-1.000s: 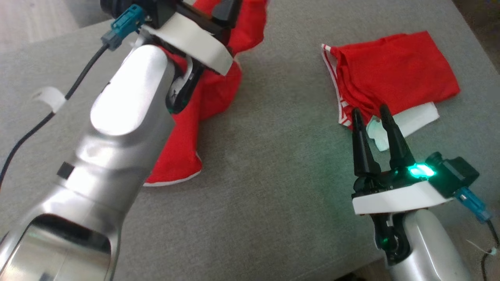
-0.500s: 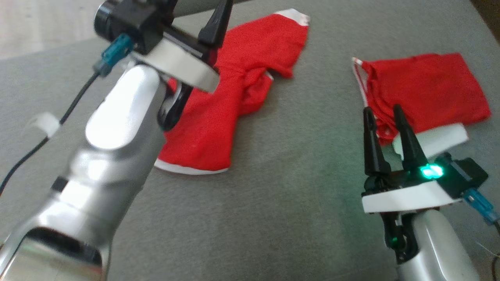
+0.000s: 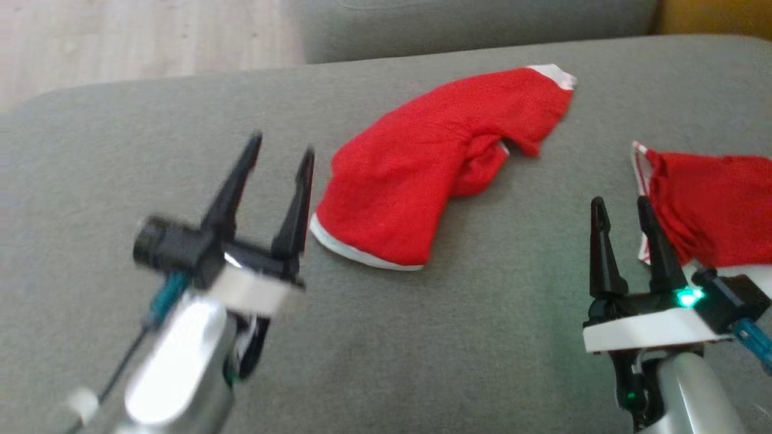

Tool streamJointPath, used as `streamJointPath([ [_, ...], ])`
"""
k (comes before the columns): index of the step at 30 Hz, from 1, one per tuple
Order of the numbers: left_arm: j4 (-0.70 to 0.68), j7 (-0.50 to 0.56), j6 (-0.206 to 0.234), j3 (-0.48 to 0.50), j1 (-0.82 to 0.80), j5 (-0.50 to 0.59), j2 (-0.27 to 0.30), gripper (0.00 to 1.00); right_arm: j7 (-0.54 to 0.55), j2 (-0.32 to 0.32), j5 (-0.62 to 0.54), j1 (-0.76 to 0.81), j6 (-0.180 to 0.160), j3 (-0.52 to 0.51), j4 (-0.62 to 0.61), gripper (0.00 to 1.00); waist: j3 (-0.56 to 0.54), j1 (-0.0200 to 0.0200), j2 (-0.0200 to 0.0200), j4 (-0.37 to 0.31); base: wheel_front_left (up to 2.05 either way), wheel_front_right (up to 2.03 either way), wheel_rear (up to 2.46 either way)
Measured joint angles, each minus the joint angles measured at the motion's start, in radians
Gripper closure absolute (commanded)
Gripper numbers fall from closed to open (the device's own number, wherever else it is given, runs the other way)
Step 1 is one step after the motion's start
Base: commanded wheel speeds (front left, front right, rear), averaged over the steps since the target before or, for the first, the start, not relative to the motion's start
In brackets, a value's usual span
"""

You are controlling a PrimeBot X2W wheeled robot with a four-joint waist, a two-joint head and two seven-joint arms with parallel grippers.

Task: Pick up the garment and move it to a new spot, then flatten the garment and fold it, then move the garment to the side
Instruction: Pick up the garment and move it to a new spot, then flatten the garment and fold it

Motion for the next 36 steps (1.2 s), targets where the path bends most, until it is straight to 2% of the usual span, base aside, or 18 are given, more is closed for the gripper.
streamJointPath([
  [3, -0.043, 0.000, 0.027, 0.069, 0.122, -0.020, -0.040, 0.00, 0.000, 0.000, -0.001, 0.014, 0.000, 0.000, 0.002, 0.00, -0.010, 0.0000, 0.0000, 0.028, 0.00, 0.00, 0.00],
  [7, -0.072, 0.000, 0.026, 0.113, 0.210, -0.011, -0.078, 0.00, 0.000, 0.000, -0.009, 0.030, 0.000, -0.012, 0.006, 0.00, -0.022, 0.0000, 0.0000, 0.054, 0.00, 0.00, 0.00],
  [13, -0.078, 0.000, -0.019, 0.152, 0.243, 0.037, -0.131, 0.00, 0.000, 0.000, -0.032, 0.044, 0.000, -0.005, 0.014, 0.00, -0.027, 0.0000, 0.0000, 0.109, 0.00, 0.00, 0.00],
  [15, -0.078, 0.000, -0.028, 0.166, 0.242, 0.054, -0.138, 0.00, 0.000, -0.001, -0.043, 0.040, 0.000, 0.030, 0.031, 0.00, -0.021, 0.0000, 0.0000, 0.125, 0.00, 0.00, 0.00],
  [17, -0.077, 0.000, -0.042, 0.184, 0.241, 0.063, -0.145, 0.00, 0.005, 0.000, -0.060, 0.028, 0.000, 0.085, 0.082, 0.00, -0.009, 0.0001, 0.0000, 0.138, 0.00, 0.00, 0.00],
  [22, -0.070, 0.000, -0.070, 0.206, 0.237, 0.083, -0.169, 0.00, 0.116, 0.000, -0.103, -0.045, 0.000, 0.191, 0.234, 0.00, 0.021, 0.0003, 0.0000, 0.164, 0.00, 0.00, 0.00],
  [31, -0.052, 0.000, -0.093, 0.220, 0.223, 0.104, -0.193, 0.00, 0.155, -0.003, -0.058, -0.205, 0.000, 0.202, 0.435, 0.00, 0.052, 0.0002, 0.0000, 0.200, 0.00, 0.00, 0.00],
  [36, -0.044, 0.000, -0.105, 0.236, 0.207, 0.107, -0.197, 0.00, 0.165, -0.007, -0.045, -0.269, 0.000, 0.244, 0.517, 0.00, 0.068, 0.0003, 0.0000, 0.214, 0.00, 0.00, 0.00],
])
